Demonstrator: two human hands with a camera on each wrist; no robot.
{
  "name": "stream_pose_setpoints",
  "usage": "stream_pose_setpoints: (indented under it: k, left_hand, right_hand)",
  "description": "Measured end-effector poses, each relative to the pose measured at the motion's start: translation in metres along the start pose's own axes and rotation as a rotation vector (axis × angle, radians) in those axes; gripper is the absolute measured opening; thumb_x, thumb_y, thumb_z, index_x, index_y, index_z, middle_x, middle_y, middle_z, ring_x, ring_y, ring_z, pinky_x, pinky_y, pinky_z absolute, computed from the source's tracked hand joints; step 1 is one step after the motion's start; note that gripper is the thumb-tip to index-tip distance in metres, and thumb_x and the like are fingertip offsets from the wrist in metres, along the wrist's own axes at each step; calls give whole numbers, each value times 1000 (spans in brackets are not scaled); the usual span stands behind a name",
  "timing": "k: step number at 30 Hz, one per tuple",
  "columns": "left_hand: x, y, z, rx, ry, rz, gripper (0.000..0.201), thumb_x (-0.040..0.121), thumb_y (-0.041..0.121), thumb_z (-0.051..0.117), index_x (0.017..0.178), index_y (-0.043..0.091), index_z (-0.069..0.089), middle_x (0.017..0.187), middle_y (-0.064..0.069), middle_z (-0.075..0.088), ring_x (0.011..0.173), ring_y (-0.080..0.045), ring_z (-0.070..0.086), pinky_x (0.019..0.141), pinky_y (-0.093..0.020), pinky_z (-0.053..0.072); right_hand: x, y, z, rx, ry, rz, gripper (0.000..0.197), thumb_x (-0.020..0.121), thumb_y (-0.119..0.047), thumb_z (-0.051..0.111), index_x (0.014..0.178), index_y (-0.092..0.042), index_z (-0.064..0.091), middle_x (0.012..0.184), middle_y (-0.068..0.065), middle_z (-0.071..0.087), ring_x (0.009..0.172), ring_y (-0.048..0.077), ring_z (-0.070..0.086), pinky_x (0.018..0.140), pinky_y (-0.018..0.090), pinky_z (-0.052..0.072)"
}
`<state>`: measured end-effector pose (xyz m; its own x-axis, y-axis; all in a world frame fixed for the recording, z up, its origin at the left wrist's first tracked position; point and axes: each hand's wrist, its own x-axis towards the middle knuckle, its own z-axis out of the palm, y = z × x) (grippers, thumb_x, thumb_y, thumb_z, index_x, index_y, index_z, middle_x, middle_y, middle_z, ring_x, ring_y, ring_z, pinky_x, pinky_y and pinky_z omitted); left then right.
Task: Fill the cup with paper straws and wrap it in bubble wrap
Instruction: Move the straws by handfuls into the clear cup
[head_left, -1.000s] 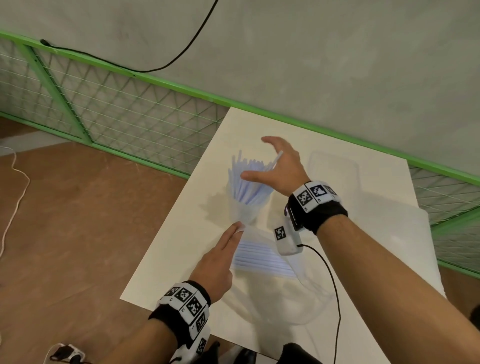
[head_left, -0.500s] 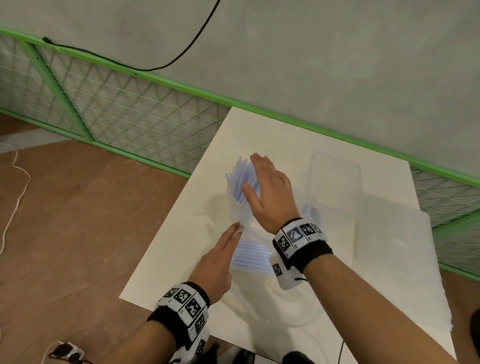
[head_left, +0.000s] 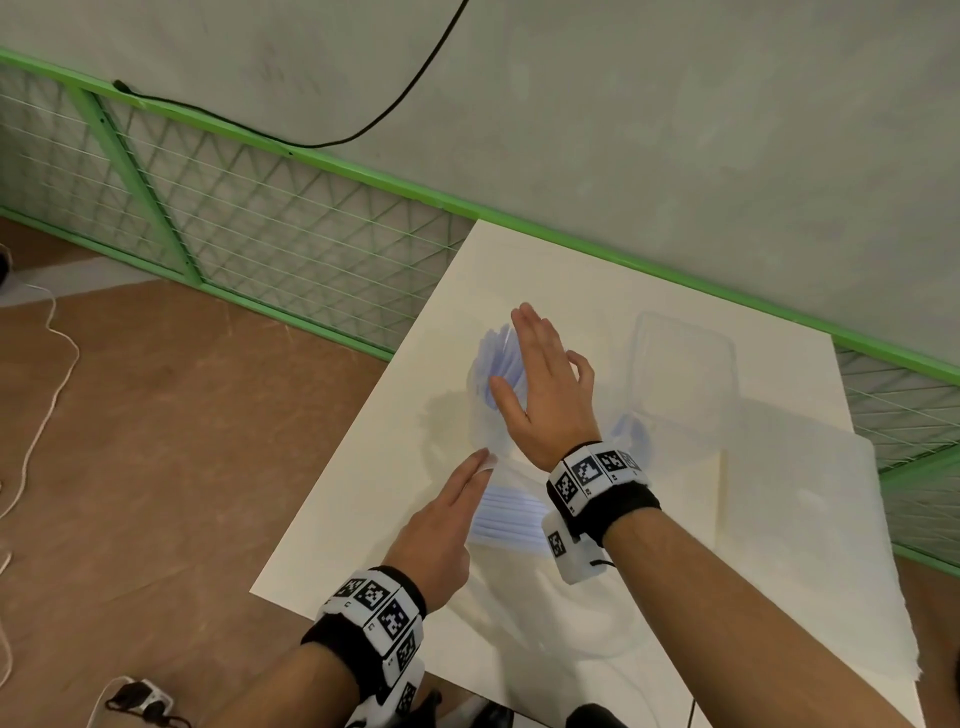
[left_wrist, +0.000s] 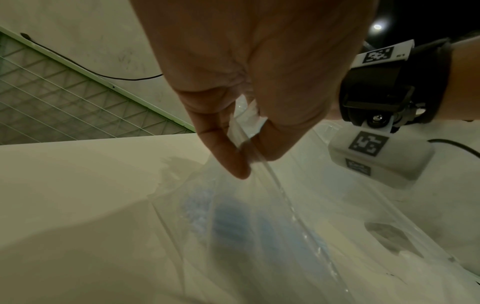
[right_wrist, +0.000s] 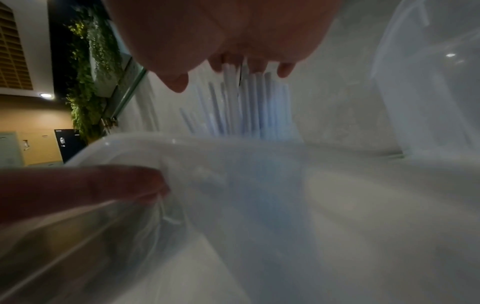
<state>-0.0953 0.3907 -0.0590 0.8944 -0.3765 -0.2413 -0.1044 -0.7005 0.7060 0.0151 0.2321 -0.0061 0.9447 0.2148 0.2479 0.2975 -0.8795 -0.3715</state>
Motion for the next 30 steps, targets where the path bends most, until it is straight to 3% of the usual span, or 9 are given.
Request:
stream_pose_setpoints:
  k: [2,6,12,16,19,22,24,26,30]
  left_hand:
    - [0,0,0,1,2,5,104,74,-17,39,155,38,5,153,39,-15,108,-24,61,86,-38,54]
    - [-1,-1,-1,14,9,26,104,73,-18,39,154,38,6,153,38,-15,106,-24,61,84,-39,54]
    - [0,-2,-1,15,18,27,104,73,-18,38,155,38,4,151,39,-16,112,-23,59,89,-38,53]
    - [-1,0,-1,10,13,15,104,75,-17,40,155,38,3,153,37,-16,111,-18,59,87,-33,53]
    - [0,2,-1,50,-1,-40,101,78,-14,43,155,37,1,155,33,-16,82,-19,58,71,-28,49]
    - [1,-1,-2,54,-11,-61,96,80,-11,43,155,35,4,157,31,-14,75,-19,54,68,-28,46]
    - [0,-3,0,17,-14,-41,100,78,-15,41,155,37,5,156,34,-15,91,-16,60,64,-14,41]
    - [1,-4,2,-4,-14,-40,104,75,-18,39,155,37,4,155,36,-15,106,-10,57,60,-6,36]
    - [2,-1,5,-1,-4,-45,106,74,-17,42,156,37,1,155,36,-17,106,-8,57,64,-9,38]
  right_hand:
    - [2,-2,1,-25,10,-31,66,97,-49,34,155,-30,6,163,-14,4,150,10,7,114,37,7]
    - [1,-5,9,-217,-99,-112,55,99,-46,25,151,-30,30,158,-13,26,149,16,16,113,53,17]
    - [5,-7,2,-182,-79,-82,58,99,-50,26,153,-29,23,161,-14,17,149,14,11,114,46,10]
    - [2,-15,-9,-133,-15,-98,50,99,-43,29,145,-26,40,155,-11,33,146,15,22,110,46,16]
    - [-19,-29,-21,101,178,-261,32,84,-17,39,101,-15,67,105,1,68,96,23,63,82,43,48]
    - [-65,-43,-14,109,-17,-324,26,77,-15,36,79,-20,61,70,3,62,57,27,59,49,35,50]
    - [-89,-41,0,15,-328,-201,26,83,-15,35,88,-20,60,81,6,64,67,29,61,56,35,48]
    - [-107,-26,24,-155,-571,-55,29,90,-7,40,111,-13,59,108,9,61,95,32,59,73,39,47]
    - [-132,6,67,-284,-616,84,51,87,-1,51,137,-11,44,137,8,46,120,32,48,94,42,43]
